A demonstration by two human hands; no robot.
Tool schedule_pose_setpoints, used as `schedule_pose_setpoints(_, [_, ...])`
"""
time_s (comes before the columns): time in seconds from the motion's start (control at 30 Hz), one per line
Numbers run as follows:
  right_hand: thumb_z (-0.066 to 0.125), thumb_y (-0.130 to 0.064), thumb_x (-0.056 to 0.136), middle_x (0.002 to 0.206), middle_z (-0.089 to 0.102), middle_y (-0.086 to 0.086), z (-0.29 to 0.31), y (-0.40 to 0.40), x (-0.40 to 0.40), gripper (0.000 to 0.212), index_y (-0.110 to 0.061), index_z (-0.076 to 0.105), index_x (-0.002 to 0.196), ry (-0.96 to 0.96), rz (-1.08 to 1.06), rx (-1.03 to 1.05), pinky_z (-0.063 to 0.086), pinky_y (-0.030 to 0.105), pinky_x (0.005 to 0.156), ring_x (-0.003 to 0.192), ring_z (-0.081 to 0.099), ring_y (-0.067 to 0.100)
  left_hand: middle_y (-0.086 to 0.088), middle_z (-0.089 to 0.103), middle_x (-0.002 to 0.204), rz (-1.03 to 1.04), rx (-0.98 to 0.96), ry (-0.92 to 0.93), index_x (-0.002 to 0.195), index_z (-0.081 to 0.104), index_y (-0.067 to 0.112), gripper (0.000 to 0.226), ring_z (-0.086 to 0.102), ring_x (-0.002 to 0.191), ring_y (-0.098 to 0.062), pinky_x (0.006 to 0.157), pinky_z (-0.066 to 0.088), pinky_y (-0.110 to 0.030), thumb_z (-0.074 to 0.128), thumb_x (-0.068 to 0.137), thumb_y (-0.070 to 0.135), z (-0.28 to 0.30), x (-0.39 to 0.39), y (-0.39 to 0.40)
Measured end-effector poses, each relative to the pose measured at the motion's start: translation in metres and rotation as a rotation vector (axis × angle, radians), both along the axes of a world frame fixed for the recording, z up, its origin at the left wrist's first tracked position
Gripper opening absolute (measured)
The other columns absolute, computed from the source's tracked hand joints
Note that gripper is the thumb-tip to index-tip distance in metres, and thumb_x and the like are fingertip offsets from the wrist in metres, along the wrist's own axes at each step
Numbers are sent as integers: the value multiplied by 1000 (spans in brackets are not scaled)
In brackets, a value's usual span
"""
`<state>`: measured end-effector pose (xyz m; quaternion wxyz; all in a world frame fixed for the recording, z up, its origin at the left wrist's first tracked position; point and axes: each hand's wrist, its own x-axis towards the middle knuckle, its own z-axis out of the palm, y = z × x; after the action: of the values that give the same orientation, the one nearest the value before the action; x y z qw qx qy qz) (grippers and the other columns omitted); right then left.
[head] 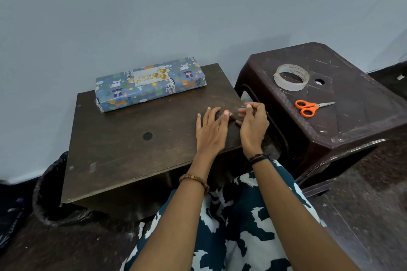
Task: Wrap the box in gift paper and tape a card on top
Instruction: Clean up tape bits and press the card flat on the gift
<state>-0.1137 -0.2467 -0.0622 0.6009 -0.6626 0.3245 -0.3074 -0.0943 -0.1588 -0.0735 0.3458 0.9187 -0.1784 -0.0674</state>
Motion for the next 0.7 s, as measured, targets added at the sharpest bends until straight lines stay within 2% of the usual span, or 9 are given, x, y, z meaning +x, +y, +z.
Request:
schedule_pose_setpoints(0.2, [41,-12,98,83,61,-1,2,-4,0,12,-12,52,96,-13,-50,96,53,18,60,73,60,7,7,27,150,-3,29,-2,130,55,22,51,8,142,-7,116,-9,-32,15,102,36,-1,0,-3])
schedule_pose_setpoints(0.33, [41,-12,99,85,62,2,1,-5,-1,12,-12,52,96,-24,-72,159,52,18,58,74,60,9,7,27,150,-10,15,30,124,59,24,54,7,142,-6,116,-10,-32,12,102,38,-3,4,-3])
schedule_pose_setpoints(0.43, [42,-13,99,87,63,3,1,-7,-2,11,-11,53,96,-21,-96,234,52,18,56,75,60,11,8,33,146,0,-102,98,106,67,22,58,9,141,-4,116,-11,-30,12,102,38,1,6,-3])
schedule_pose_setpoints(0.53, [43,-13,98,88,63,4,2,-8,-3,11,-11,53,96,-18,-114,287,51,19,55,74,60,10,7,47,136,29,-275,179,74,64,29,59,18,140,-6,112,-13,-27,12,101,40,5,6,-2])
schedule_pose_setpoints(0.63, [45,-13,97,93,63,4,2,-8,-7,12,-13,56,94,33,-63,231,53,21,61,76,59,9,5,56,128,62,-404,224,67,62,30,65,29,136,-7,110,-13,-25,6,91,53,3,10,0])
schedule_pose_setpoints(0.7, [48,-9,94,98,62,2,-1,-9,-10,15,-15,62,95,130,36,69,55,27,73,81,59,9,5,56,127,83,-463,264,66,62,30,66,31,134,-5,108,-13,-22,5,86,55,4,11,0])
